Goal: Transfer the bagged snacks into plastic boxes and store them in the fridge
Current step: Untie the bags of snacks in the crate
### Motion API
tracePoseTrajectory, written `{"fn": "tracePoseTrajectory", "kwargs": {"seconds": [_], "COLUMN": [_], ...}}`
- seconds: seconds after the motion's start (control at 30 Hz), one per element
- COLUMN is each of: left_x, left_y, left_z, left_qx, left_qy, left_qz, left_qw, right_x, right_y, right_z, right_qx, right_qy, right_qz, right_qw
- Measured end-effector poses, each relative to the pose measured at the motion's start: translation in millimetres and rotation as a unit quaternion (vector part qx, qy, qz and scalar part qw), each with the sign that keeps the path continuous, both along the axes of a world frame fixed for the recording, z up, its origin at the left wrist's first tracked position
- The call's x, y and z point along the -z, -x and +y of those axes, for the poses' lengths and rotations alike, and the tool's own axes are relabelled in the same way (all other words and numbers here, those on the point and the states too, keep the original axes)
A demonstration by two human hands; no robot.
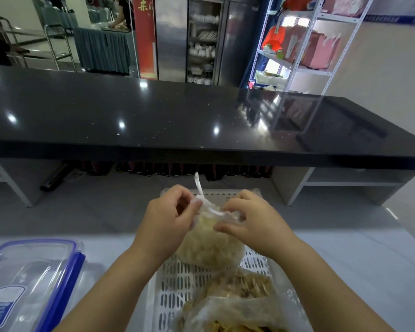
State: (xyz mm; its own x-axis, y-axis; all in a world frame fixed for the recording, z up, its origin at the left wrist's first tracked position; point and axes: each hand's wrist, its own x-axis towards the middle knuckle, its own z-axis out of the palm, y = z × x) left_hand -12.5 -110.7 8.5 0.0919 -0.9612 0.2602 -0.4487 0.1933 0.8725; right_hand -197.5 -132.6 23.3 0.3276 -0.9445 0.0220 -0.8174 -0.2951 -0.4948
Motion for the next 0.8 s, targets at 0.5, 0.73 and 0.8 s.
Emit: {"fn": "tracePoseTrajectory", "kwargs": {"seconds": [0.5, 0.73, 0.8], "left_x": [-9.3, -26.1, -30.5], "left_y": [-25.5, -27.3, -23.6], "left_z": [8.8, 11.5, 9.5], "left_qx": [-0.086, 0.029, 0.035], "left_qy": [-0.026, -0.037, -0.021], "left_qz": [0.054, -0.03, -0.114], "left_qw": [0.994, 0.998, 0.993], "right_x": [-11.4, -31.2, -40.7], "right_y": [36.2, 29.5, 13.4], "right_z": [7.5, -7.0, -8.4], "right_qx": [0.094, 0.137, 0.124], "right_qy": [-0.169, -0.187, -0.152], "right_qz": [-0.59, -0.378, -0.223], "right_qw": [0.784, 0.896, 0.955]}}
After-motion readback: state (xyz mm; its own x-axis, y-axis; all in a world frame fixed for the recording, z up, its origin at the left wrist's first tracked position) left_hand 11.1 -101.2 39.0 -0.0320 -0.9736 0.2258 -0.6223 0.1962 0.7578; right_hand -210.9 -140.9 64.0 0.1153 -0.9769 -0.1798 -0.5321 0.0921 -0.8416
